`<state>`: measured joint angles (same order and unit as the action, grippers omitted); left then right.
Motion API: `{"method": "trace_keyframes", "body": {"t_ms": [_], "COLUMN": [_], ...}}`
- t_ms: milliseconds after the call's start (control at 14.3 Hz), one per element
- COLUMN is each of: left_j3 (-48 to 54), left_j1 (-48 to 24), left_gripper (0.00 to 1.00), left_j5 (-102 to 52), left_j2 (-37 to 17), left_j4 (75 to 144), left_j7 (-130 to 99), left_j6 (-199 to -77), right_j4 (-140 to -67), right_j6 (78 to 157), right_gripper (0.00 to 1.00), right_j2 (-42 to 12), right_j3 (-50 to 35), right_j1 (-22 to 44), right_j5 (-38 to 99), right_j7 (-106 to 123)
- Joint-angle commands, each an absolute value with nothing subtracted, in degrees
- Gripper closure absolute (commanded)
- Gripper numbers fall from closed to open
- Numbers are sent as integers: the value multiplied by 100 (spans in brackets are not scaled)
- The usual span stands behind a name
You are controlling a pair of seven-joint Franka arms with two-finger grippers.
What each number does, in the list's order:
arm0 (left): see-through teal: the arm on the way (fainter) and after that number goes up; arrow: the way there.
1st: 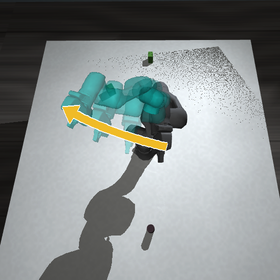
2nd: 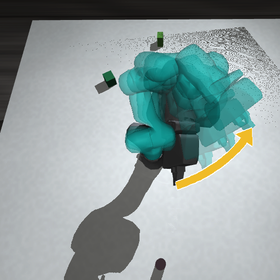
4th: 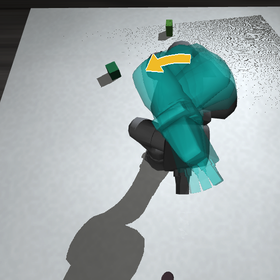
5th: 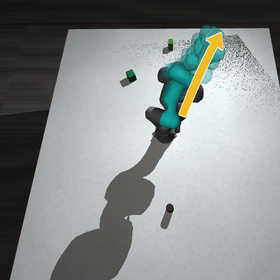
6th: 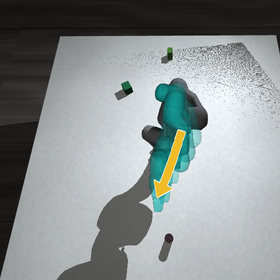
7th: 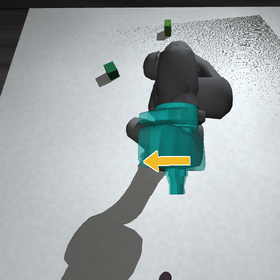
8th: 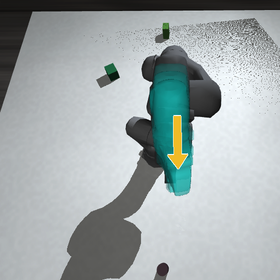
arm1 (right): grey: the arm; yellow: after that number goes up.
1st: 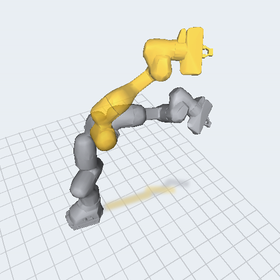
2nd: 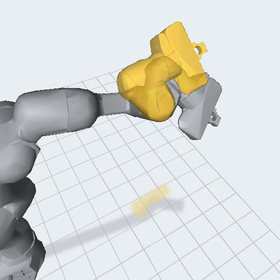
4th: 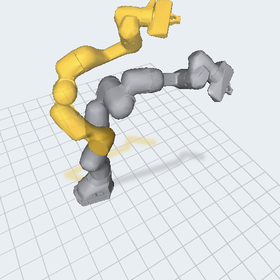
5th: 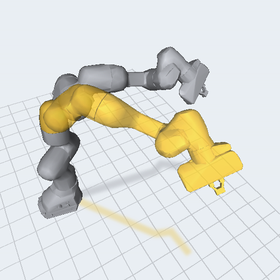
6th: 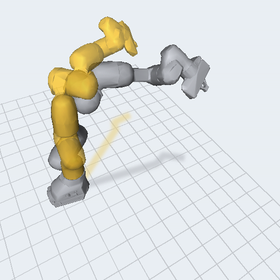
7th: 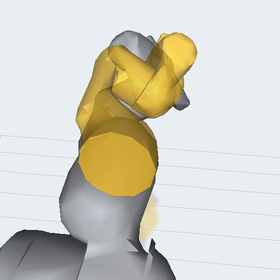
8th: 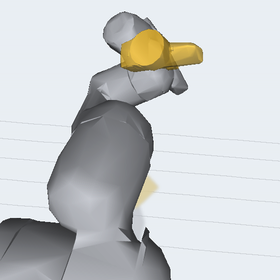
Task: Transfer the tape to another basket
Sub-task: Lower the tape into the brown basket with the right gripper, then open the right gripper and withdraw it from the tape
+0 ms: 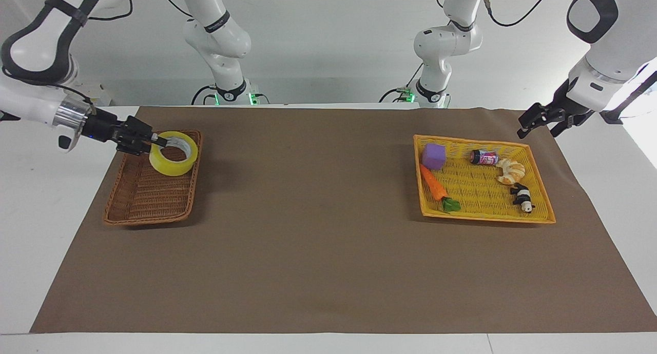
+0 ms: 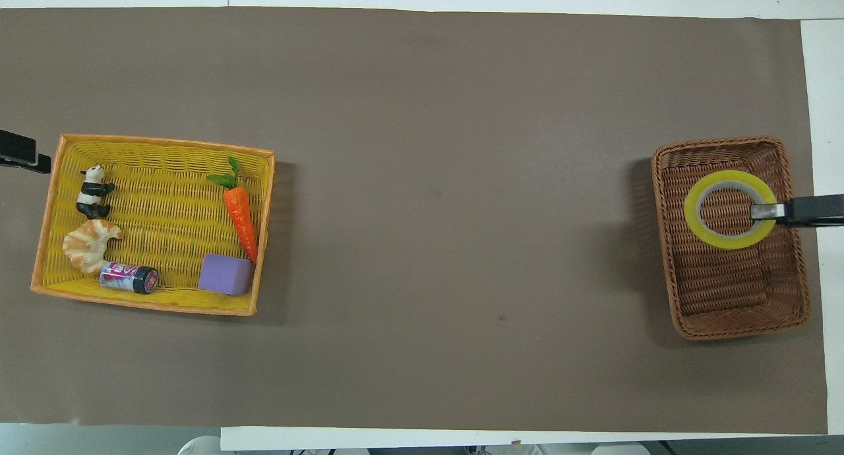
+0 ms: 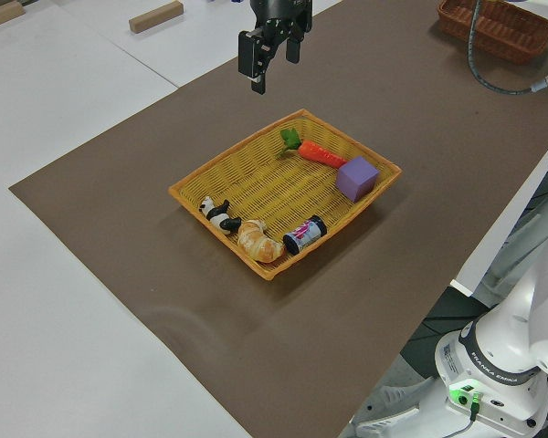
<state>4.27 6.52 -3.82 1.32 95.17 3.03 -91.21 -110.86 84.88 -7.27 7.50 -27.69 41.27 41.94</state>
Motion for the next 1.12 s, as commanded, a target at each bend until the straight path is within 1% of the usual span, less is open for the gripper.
{"method": "trace_keyframes", "body": {"t_ms": [0, 209, 349, 488, 698, 907, 1047], "left_j3": [492, 492, 501, 501, 492, 519, 519], "left_j1": [721, 729, 651, 703, 660, 624, 519], "left_gripper": [0, 0, 0, 0, 0, 0, 0], "left_j5": [-290, -290, -281, -281, -220, 193, 211], "left_j2": [264, 264, 281, 281, 264, 281, 220], "left_j4": [9633, 9633, 9633, 9642, 9607, 9545, 9344], "left_j7": [396, 396, 387, 387, 413, 448, 474], "left_j6": [-9123, -9132, -9053, -9053, -9167, -8738, -8526], "right_j4": [-10819, -10907, -11126, -11214, -11487, -11584, -11575], "right_j6": [8411, 8481, 8779, 8972, 9289, 9404, 9448], "right_gripper": [100, 100, 100, 100, 100, 99, 95], "right_j2": [-1203, -1213, -1187, -1318, -1283, -1283, -1292], "right_j3": [650, 650, 650, 650, 650, 650, 650], "right_j1": [-2988, -2962, -2936, -2936, -2909, -2900, -2909], "right_j5": [3657, 3376, 3279, 3278, 3226, 3173, 3112], "right_j7": [4990, 5159, 5299, 5518, 5650, 5678, 5678]}}
